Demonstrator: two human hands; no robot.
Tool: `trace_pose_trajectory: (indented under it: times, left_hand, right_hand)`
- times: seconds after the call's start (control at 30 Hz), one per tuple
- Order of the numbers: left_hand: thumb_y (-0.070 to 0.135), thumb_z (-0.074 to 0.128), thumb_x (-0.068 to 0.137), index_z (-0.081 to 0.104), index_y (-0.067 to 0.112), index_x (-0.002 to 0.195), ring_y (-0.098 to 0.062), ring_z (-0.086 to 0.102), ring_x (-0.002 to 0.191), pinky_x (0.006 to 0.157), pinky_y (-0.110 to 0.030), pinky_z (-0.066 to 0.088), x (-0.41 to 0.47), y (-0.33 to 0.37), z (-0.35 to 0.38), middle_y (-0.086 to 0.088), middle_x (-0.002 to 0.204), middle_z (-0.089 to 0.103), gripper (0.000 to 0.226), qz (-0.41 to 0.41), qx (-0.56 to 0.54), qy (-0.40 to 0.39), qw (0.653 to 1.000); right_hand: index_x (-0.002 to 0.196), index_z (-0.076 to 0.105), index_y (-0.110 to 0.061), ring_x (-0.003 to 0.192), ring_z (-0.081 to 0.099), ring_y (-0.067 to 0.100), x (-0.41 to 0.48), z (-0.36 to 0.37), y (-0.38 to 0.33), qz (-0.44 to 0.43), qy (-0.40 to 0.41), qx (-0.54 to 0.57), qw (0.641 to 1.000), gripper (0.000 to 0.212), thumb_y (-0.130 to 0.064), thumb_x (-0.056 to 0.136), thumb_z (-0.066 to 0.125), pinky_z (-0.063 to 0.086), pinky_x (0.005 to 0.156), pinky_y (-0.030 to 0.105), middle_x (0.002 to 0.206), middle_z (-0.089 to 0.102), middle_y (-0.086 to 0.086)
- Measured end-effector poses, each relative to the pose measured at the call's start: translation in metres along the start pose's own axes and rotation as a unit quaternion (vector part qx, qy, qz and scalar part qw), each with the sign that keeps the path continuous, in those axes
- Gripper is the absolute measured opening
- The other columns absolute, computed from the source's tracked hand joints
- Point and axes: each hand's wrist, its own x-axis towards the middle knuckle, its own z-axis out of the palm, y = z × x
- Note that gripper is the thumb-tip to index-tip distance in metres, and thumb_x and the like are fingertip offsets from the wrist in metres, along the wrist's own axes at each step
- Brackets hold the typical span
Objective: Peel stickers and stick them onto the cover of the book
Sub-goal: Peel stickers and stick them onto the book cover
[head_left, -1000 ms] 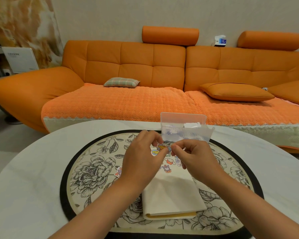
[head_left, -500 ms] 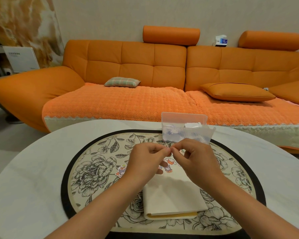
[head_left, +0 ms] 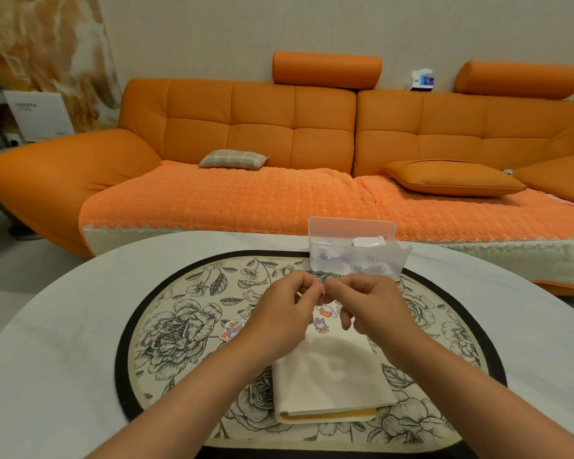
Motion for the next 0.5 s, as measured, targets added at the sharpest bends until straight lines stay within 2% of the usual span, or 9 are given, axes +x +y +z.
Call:
trace_pose_trajectory:
  times: [0.1,0.17,0.27,0.33,0.4,0.5]
  left_hand:
    - [0.028,0.053,0.102,0.061,0.025,0.089,-0.009,0.059,0.065,0.060,-0.040,0.052,0.000,0.002,-0.002,0.014,0.078,0.066,0.016,0.011,-0.005,-0.016,1.000]
    - [0.025,0.053,0.102,0.060,0.021,0.092,-0.008,0.057,0.066,0.058,-0.038,0.051,0.000,0.003,-0.004,0.011,0.081,0.065,0.013,0.012,-0.019,-0.024,0.999]
    - [0.020,0.054,0.101,0.061,0.015,0.096,-0.008,0.060,0.070,0.058,-0.035,0.055,0.000,0.007,-0.007,0.004,0.087,0.067,0.010,0.000,-0.045,-0.030,0.999]
    - [0.019,0.054,0.101,0.063,0.013,0.099,-0.009,0.064,0.075,0.061,-0.036,0.058,0.000,0.008,-0.007,0.000,0.093,0.069,0.011,-0.021,-0.077,-0.031,0.996]
    - [0.018,0.052,0.102,0.065,0.011,0.101,-0.009,0.066,0.076,0.062,-0.040,0.058,-0.001,0.009,-0.008,-0.003,0.098,0.070,0.014,-0.040,-0.111,-0.033,0.993]
    - [0.019,0.051,0.103,0.069,0.011,0.103,-0.010,0.069,0.076,0.061,-0.040,0.058,-0.001,0.011,-0.009,-0.006,0.102,0.072,0.019,-0.054,-0.141,-0.030,0.988]
  right_hand:
    - [0.078,0.079,-0.015,0.050,0.049,0.013,0.001,-0.001,0.000,0.024,-0.011,0.033,0.999,0.015,-0.023,0.089,0.073,0.036,0.046,0.021,0.074,0.074,0.007]
    - [0.080,0.079,-0.015,0.053,0.051,0.014,0.003,-0.001,0.002,0.036,-0.011,0.043,0.998,0.015,-0.022,0.090,0.072,0.036,0.047,0.026,0.082,0.075,0.007]
    - [0.085,0.078,-0.013,0.054,0.052,0.014,0.004,0.000,0.002,0.054,-0.013,0.047,0.997,0.015,-0.022,0.092,0.069,0.037,0.048,0.026,0.085,0.074,0.012]
    - [0.086,0.077,-0.012,0.050,0.051,0.011,0.005,0.001,0.001,0.047,-0.004,0.029,0.998,0.015,-0.024,0.092,0.069,0.037,0.049,0.022,0.075,0.073,0.009]
    - [0.086,0.075,-0.011,0.040,0.045,0.003,0.006,0.001,0.000,0.028,0.018,-0.005,0.999,0.014,-0.022,0.093,0.069,0.036,0.045,0.014,0.055,0.065,-0.008]
    - [0.084,0.074,-0.012,0.037,0.045,-0.001,0.007,0.001,0.000,-0.007,0.041,-0.037,0.998,0.013,-0.020,0.093,0.069,0.032,0.040,0.009,0.047,0.059,-0.017]
